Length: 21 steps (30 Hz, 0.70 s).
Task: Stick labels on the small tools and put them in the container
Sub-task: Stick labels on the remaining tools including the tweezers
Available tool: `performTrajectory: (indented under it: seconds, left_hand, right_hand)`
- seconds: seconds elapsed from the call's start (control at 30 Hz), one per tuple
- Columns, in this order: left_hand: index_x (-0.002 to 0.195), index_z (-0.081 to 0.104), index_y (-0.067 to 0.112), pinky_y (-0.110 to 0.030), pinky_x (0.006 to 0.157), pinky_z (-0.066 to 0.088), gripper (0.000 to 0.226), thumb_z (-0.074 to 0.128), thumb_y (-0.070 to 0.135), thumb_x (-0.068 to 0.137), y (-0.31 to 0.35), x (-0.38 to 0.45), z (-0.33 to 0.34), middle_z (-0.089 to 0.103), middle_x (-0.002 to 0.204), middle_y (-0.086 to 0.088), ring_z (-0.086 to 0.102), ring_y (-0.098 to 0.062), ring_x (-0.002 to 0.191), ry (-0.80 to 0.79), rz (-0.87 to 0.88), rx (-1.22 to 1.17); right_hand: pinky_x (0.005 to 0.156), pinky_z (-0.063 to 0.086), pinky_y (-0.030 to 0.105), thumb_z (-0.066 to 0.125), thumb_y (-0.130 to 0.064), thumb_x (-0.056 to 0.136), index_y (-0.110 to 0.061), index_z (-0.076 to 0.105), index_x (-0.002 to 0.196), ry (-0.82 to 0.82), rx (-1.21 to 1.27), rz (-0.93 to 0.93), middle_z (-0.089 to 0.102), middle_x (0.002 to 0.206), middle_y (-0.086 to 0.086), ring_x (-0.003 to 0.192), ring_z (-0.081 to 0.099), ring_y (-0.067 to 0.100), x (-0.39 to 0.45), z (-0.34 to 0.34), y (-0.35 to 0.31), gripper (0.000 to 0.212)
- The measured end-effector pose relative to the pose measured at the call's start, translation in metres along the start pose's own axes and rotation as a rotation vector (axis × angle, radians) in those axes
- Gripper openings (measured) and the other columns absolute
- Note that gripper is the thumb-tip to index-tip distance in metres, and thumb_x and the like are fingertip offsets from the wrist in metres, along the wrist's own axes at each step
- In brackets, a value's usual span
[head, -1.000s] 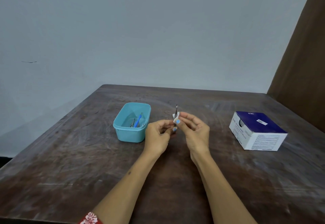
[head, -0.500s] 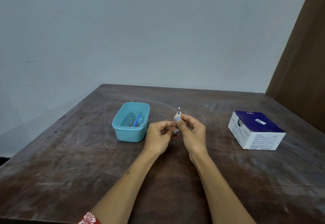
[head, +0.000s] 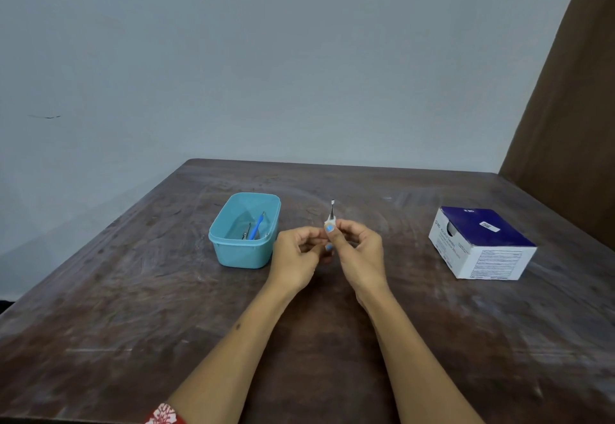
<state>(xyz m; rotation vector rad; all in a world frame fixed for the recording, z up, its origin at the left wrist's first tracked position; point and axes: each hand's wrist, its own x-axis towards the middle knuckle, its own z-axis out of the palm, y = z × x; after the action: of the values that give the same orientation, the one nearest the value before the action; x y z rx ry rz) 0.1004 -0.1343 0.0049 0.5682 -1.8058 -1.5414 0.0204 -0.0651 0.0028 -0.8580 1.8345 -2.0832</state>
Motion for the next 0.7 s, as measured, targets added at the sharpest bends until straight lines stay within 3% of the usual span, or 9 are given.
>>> performTrajectory:
  seconds: [0.07,0.17,0.33,0.5,0.7]
  left_hand:
    - [0.097,0.069,0.006,-0.023,0.070,0.057,0.021,0.059,-0.007,0.084,0.0002,-0.0004,-0.0010,0.072,0.085,-0.009,0.070,-0.017,0.081,-0.036,-0.014,0.042]
    - [0.097,0.070,0.007,-0.030,0.074,0.058,0.020,0.060,-0.005,0.084,-0.0015,-0.0008,0.0012,0.072,0.088,-0.010,0.070,-0.018,0.083,-0.097,-0.037,0.085]
    - [0.092,0.071,0.011,-0.025,0.071,0.057,0.023,0.060,-0.007,0.083,-0.0017,0.0001,0.0011,0.072,0.082,-0.005,0.070,-0.016,0.080,0.054,0.016,0.083]
    - [0.094,0.070,0.008,-0.027,0.073,0.058,0.020,0.061,-0.006,0.082,0.0016,-0.0023,0.0026,0.071,0.084,-0.009,0.070,-0.018,0.082,-0.012,-0.014,0.096]
    - [0.098,0.070,0.009,-0.027,0.074,0.058,0.023,0.060,-0.006,0.084,0.0003,-0.0020,0.0021,0.072,0.086,-0.006,0.070,-0.015,0.083,0.060,0.008,0.118]
  right_hand:
    - [0.053,0.051,0.018,0.066,-0.024,0.085,-0.014,0.068,0.095,0.040,0.004,-0.015,0.068,0.094,0.012,0.061,0.063,0.002,0.0008,-0.0002,0.0004,0.014]
    - [0.052,0.051,0.021,0.066,-0.028,0.086,-0.019,0.067,0.093,0.107,0.042,-0.028,0.066,0.095,0.011,0.058,0.061,0.002,0.0024,-0.0015,-0.0008,0.012]
    - [0.061,0.053,0.020,0.068,-0.024,0.084,-0.014,0.068,0.092,0.029,-0.032,-0.018,0.071,0.088,0.010,0.063,0.064,0.004,0.0002,0.0019,0.0022,0.013]
    - [0.052,0.049,0.016,0.067,-0.025,0.085,-0.021,0.066,0.086,0.097,0.023,-0.039,0.068,0.089,0.010,0.057,0.061,0.002,-0.0005,0.0005,-0.0008,0.004]
    - [0.060,0.051,0.020,0.069,-0.021,0.084,-0.009,0.070,0.093,0.040,-0.014,-0.004,0.071,0.082,0.008,0.063,0.064,0.006,0.0008,0.0028,0.0038,0.016]
